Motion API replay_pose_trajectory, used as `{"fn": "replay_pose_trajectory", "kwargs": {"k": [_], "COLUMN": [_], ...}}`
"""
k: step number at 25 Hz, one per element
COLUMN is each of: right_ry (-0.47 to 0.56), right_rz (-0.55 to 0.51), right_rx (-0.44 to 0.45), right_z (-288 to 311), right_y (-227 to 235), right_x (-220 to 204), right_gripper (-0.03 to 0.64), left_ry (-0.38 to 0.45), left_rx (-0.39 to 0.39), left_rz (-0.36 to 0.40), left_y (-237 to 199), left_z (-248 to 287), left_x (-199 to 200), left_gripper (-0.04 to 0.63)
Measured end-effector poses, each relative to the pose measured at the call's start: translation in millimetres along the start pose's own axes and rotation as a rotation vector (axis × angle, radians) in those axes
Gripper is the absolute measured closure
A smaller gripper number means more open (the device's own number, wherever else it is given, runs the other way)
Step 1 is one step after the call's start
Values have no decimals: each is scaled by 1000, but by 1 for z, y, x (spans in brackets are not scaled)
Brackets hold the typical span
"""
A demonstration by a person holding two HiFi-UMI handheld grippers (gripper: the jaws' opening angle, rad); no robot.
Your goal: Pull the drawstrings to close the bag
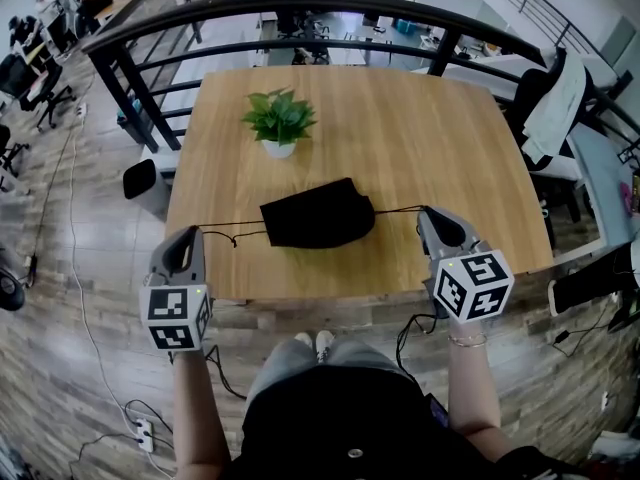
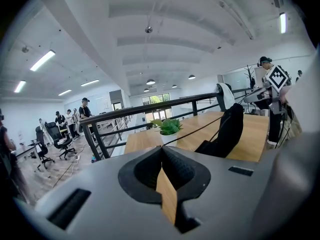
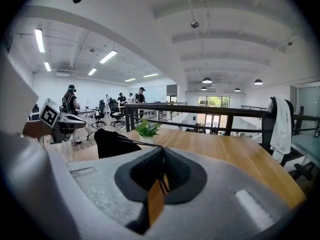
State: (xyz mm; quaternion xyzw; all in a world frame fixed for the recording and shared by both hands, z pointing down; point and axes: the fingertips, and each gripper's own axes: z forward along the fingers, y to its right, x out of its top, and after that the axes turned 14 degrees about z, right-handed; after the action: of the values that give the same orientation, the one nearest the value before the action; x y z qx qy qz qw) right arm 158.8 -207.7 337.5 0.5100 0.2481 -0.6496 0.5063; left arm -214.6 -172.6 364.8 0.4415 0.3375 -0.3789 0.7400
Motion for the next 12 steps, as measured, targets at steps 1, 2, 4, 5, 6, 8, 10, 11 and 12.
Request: {"fn": "replay_pose_trajectory", "kwargs": {"k": [1, 2, 4, 5, 6, 8, 10, 11, 12], "right_ry": [3, 7, 12, 15, 18, 24, 30, 34, 38], "right_rz": [2, 4, 9, 11, 14, 21, 29, 33, 37], "right_rx": [-4, -8, -12, -13, -14, -17, -21, -24, -27], "right_z": [0, 0, 0, 1, 1, 1, 0, 0, -1], "right_y": [1, 2, 3, 4, 4, 5, 6, 7, 8], "right_x": [1, 2, 4, 5, 5, 5, 6, 6, 7], "right_gripper": [617, 617, 617, 617, 617, 617, 617, 617, 617], "left_ry": [2, 4, 6, 8, 10, 14, 17, 18, 20], "left_rx": [4, 10, 22, 27, 31, 41, 54, 59, 63], "left_rz": [-1, -1, -4, -6, -7, -9, -11, -10, -9], "left_y": [-2, -4, -10, -12, -14, -17, -20, -21, -22], "left_z": [0, 0, 0, 0, 0, 0, 0, 0, 0], "left_x": [0, 0, 1, 2, 3, 4, 5, 6, 7], "left_gripper": [577, 577, 577, 577, 577, 577, 577, 577, 577]}}
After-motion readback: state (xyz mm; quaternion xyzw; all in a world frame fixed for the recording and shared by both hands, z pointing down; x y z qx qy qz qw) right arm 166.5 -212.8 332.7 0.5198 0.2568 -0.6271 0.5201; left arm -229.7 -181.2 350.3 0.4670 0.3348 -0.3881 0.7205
